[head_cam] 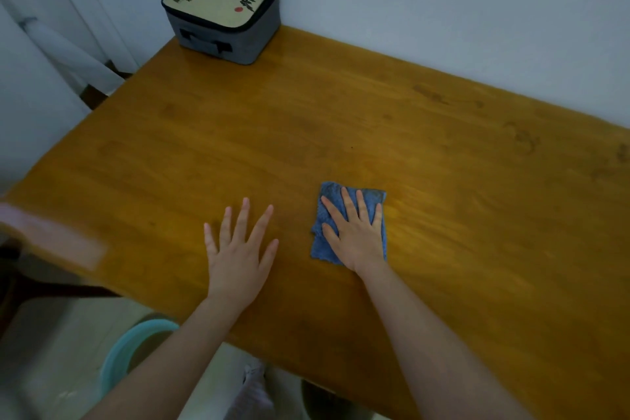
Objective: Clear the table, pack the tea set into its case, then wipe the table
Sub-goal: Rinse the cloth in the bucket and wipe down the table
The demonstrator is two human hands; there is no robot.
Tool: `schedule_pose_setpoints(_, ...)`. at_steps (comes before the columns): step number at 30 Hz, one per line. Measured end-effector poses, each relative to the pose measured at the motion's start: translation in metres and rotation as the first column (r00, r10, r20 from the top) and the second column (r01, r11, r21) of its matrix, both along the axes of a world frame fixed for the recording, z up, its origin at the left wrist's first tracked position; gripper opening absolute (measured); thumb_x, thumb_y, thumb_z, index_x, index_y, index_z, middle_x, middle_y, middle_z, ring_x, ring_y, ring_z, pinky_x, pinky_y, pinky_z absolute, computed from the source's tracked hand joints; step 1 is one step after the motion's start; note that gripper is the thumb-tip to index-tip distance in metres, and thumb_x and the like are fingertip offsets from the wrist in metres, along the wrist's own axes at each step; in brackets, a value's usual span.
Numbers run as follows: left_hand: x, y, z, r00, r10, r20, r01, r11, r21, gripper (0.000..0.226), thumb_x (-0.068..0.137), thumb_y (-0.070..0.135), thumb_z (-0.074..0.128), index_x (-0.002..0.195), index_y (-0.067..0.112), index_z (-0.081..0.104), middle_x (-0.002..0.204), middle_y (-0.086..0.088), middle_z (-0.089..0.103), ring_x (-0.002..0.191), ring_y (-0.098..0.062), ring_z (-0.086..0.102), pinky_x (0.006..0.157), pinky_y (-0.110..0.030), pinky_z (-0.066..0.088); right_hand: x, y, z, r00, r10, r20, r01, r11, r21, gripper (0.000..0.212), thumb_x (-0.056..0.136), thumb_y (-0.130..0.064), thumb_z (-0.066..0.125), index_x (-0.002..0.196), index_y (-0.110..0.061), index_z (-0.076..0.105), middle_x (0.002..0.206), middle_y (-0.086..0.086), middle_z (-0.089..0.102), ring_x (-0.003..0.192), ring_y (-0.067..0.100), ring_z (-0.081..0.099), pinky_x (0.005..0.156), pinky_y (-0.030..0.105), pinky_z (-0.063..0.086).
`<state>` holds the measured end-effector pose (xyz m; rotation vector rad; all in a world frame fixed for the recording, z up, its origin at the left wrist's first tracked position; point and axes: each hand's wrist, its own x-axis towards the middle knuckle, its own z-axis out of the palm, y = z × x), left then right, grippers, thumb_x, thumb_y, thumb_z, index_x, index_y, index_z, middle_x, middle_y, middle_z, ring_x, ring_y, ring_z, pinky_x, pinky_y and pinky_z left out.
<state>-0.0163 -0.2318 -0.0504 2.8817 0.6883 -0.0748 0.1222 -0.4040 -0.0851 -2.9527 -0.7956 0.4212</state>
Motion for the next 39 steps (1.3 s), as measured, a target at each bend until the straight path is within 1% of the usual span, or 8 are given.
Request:
schedule_pose_setpoints(3,-0.008,-0.009,0.0,1.0,0.0,-0.01,0.0,1.0,-0.012,0.06,0.095,0.06,0.02,0.15,0.047,-0.001,0.163,0.002,-0.003,0.149,-0.025,-0.004,0.116,-0.057,-0.004,-0.026,-0.008,0.0,1.0,0.021,-0.002,-0.021,1.0,0.007,0.066,0.088,-0.062,-0.008,0.152,-0.046,-0.004,0.162,-0.006,-0.015,0.147,0.021,-0.022,0.114,0.054,-0.018)
schedule_pose_setpoints(6,-0.019,-0.019,-0.003,0.999,0.008,-0.037,-0.008,1.0,-0.008,0.059,0.096,0.061,0.019,0.149,0.049,-0.002,0.163,0.002,-0.006,0.149,-0.025,-0.006,0.116,-0.056,-0.006,-0.052,-0.021,-0.002,0.999,0.049,0.006,-0.049,0.998,0.029,0.069,0.084,-0.062,-0.011,0.151,-0.047,-0.004,0.163,-0.006,-0.014,0.147,0.021,-0.022,0.114,0.055,-0.019)
schedule_pose_setpoints(9,-0.028,-0.03,-0.004,0.999,0.026,-0.038,-0.026,0.999,-0.018,0.058,0.096,0.06,0.021,0.15,0.049,0.002,0.163,0.002,-0.004,0.149,-0.025,-0.005,0.116,-0.056,-0.006,-0.076,-0.034,-0.004,0.994,0.104,0.019,-0.105,0.994,0.033,0.065,0.088,-0.061,-0.004,0.152,-0.046,0.0,0.163,-0.005,-0.009,0.148,0.022,-0.018,0.114,0.056,-0.016)
schedule_pose_setpoints(14,-0.042,-0.051,-0.001,0.996,0.065,-0.064,-0.067,0.997,-0.029,0.058,0.096,0.06,0.021,0.15,0.048,0.002,0.163,-0.001,-0.003,0.149,-0.026,-0.005,0.117,-0.056,-0.005,-0.117,-0.06,-0.012,0.981,0.157,0.114,-0.167,0.982,0.089,0.059,0.095,-0.061,0.027,0.152,-0.043,0.022,0.162,0.0,0.017,0.15,0.028,0.008,0.113,0.063,0.004)
schedule_pose_setpoints(20,-0.051,-0.068,-0.004,0.991,0.111,-0.072,-0.113,0.993,-0.027,0.058,0.096,0.061,0.02,0.15,0.049,0.002,0.163,-0.001,-0.003,0.149,-0.027,-0.004,0.117,-0.055,-0.005,-0.142,-0.079,-0.007,0.985,0.138,0.101,-0.149,0.983,0.11,0.063,0.091,-0.069,0.031,0.149,-0.046,0.026,0.161,0.0,0.02,0.149,0.031,0.015,0.11,0.069,0.01)
schedule_pose_setpoints(26,-0.036,-0.069,-0.002,0.989,0.137,-0.048,-0.14,0.989,-0.048,0.059,0.096,0.061,0.02,0.148,0.05,-0.004,0.163,-0.002,-0.002,0.149,-0.027,-0.004,0.117,-0.055,-0.004,-0.112,-0.066,-0.01,0.992,0.071,0.108,-0.083,0.99,0.116,0.063,0.089,-0.072,0.03,0.147,-0.047,0.032,0.159,0.002,0.028,0.147,0.034,0.02,0.107,0.072,0.012)
schedule_pose_setpoints(31,-0.001,-0.045,-0.003,0.994,0.1,-0.049,-0.101,0.995,-0.024,0.059,0.096,0.061,0.02,0.148,0.05,-0.006,0.162,-0.002,-0.006,0.149,-0.026,-0.007,0.117,-0.054,-0.005,-0.055,-0.049,-0.013,0.992,0.024,0.122,-0.035,0.995,0.094,0.063,0.091,-0.073,0.015,0.148,-0.048,0.029,0.16,0.001,0.026,0.148,0.033,0.019,0.108,0.072,0.011)
schedule_pose_setpoints(39,0.073,0.004,-0.011,0.998,0.051,-0.027,-0.052,0.999,-0.01,0.061,0.097,0.057,0.026,0.15,0.047,-0.002,0.162,-0.004,-0.007,0.149,-0.028,-0.006,0.117,-0.055,-0.003,0.021,-0.016,-0.014,0.984,-0.073,0.161,0.058,0.994,0.097,0.063,0.091,-0.071,0.022,0.148,-0.046,0.03,0.16,0.001,0.024,0.149,0.032,0.015,0.11,0.072,0.008)
